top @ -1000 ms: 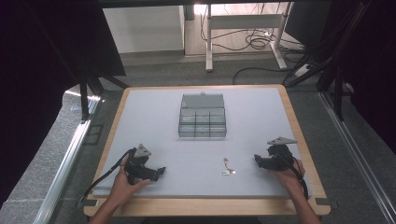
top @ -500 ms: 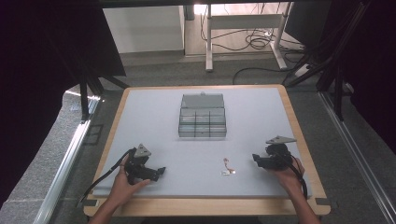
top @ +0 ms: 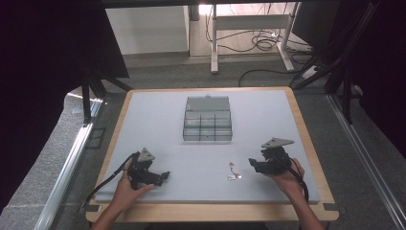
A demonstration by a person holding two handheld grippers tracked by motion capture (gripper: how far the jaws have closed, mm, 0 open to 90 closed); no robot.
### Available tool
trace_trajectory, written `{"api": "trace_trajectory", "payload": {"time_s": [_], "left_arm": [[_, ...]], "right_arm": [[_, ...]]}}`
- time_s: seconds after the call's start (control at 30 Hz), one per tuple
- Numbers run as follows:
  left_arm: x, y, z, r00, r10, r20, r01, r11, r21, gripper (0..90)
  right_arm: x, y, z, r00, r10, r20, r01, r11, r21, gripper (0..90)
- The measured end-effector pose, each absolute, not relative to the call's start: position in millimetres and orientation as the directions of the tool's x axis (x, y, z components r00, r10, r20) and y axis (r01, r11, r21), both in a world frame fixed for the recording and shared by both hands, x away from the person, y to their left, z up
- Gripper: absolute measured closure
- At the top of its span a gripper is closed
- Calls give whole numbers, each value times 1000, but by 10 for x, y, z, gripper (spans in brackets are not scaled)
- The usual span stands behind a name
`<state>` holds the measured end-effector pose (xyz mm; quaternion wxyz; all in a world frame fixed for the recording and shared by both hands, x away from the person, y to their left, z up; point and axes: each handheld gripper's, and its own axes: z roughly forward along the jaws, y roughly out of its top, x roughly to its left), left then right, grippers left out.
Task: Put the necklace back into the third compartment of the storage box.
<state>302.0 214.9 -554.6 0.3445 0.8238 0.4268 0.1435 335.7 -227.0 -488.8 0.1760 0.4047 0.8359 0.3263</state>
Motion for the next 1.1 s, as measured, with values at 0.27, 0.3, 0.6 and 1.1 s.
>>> {"api": "trace_trajectory", "payload": {"time_s": [0.27,0.3,0.6,1.1], "left_arm": [[3021,2150,-5546,595,802,-58,605,-399,689,0],[3021,2150,-5546,595,802,-58,605,-399,689,0],[3020,2149,-5546,594,802,-58,605,-399,690,0],[3020,2149,-5546,594,802,-57,604,-399,690,0]], "right_arm": [[3358,-2133,-4797,-631,776,-17,552,465,692,396],[3364,-2104,-4796,-635,772,-19,551,471,689,398],[3450,-1849,-4800,-668,744,-21,544,506,669,434],[3541,-1539,-4937,-706,708,-22,550,568,613,492]]}}
